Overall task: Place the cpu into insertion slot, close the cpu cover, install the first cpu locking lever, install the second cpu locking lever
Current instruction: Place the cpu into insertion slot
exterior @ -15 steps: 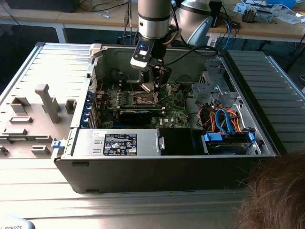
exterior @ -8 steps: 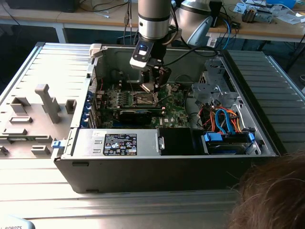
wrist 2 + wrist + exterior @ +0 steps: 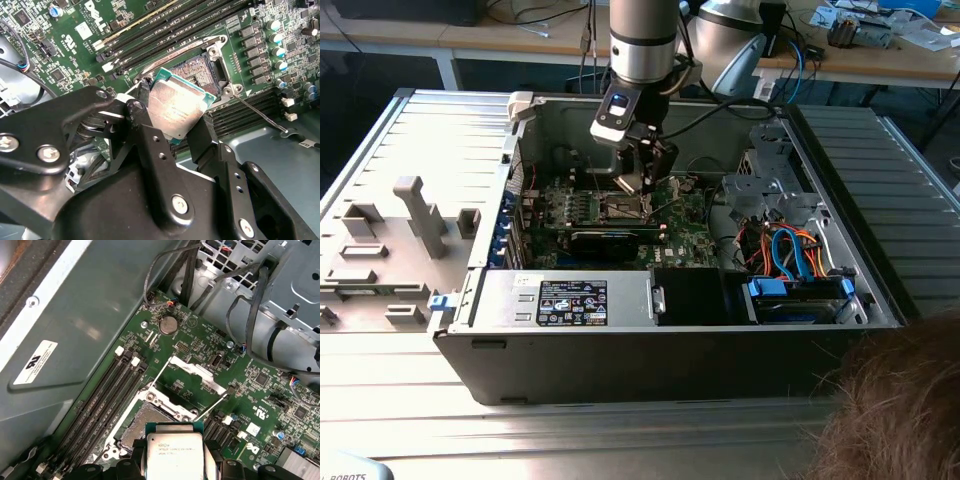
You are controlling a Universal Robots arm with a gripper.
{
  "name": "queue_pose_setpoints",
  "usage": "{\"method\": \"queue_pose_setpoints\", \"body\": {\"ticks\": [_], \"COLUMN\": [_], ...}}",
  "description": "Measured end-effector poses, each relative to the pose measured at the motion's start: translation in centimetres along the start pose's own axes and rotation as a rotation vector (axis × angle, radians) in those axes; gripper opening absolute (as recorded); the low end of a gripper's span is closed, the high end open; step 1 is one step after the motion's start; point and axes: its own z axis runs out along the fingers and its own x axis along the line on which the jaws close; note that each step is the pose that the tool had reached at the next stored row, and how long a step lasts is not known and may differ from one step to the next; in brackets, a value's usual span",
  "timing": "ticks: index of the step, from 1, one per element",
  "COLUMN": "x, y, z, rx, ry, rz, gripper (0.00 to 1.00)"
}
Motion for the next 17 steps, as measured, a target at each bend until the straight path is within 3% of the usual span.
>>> {"method": "queue_pose_setpoints", "body": {"ticks": [17], "x": [0.00], "y": [0.00], "z": [0.15], "rx": [0.0052], "ry": [-0.0064], "rz": [0.052], "gripper": [0.55]}}
